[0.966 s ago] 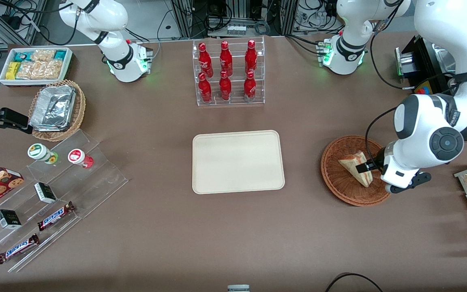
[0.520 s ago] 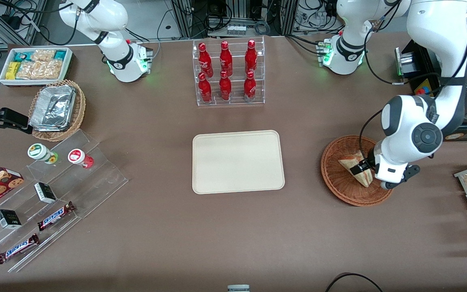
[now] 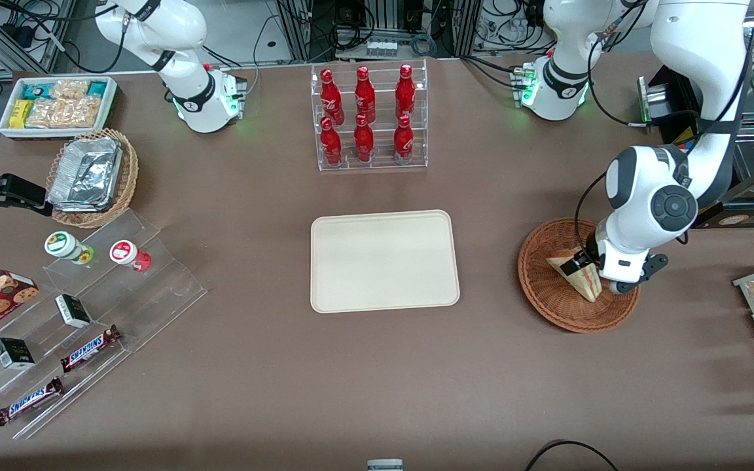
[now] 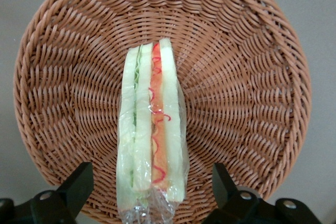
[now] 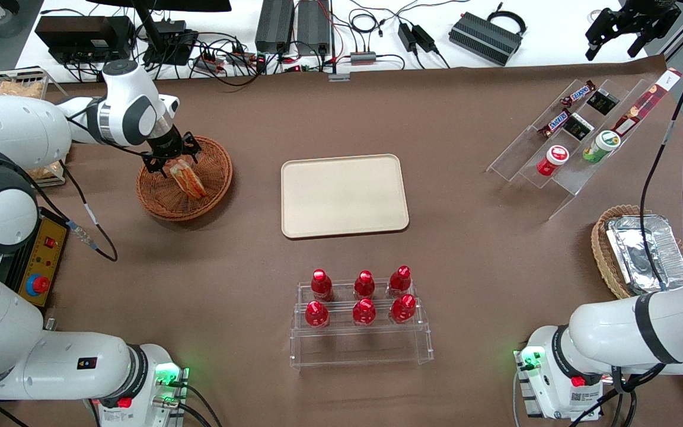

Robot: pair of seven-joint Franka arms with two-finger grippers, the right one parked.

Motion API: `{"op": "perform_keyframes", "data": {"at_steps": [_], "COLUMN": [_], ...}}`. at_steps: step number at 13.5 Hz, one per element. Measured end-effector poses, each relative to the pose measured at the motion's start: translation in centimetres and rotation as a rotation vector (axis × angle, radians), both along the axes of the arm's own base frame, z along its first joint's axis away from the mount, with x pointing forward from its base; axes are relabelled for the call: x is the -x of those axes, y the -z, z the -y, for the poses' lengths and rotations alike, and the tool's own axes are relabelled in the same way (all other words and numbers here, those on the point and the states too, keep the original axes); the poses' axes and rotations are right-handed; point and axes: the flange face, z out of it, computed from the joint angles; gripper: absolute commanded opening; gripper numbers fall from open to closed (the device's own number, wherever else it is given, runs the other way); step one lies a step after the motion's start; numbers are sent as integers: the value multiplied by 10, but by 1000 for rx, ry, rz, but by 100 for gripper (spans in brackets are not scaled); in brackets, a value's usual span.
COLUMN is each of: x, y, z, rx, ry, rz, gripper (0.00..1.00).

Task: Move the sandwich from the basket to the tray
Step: 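Lower the open left gripper around the sandwich's upright edge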

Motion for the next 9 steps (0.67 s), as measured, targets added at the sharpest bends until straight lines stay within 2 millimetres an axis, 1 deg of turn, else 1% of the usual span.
{"op": "perform_keyframes", "data": {"at_steps": [2, 4, 5, 6, 7, 9], "x": [2, 2, 2, 3, 4, 5], "y": [3, 3, 4, 6, 8, 9], "z": [0, 0, 0, 0, 0, 0], "rx": [-1, 0, 0, -1, -1, -1], "ry": [-12, -27, -43, -58, -64, -68], "rz": [1, 12, 22, 26, 26, 25], "gripper": [88, 69, 56, 39, 26, 6]}}
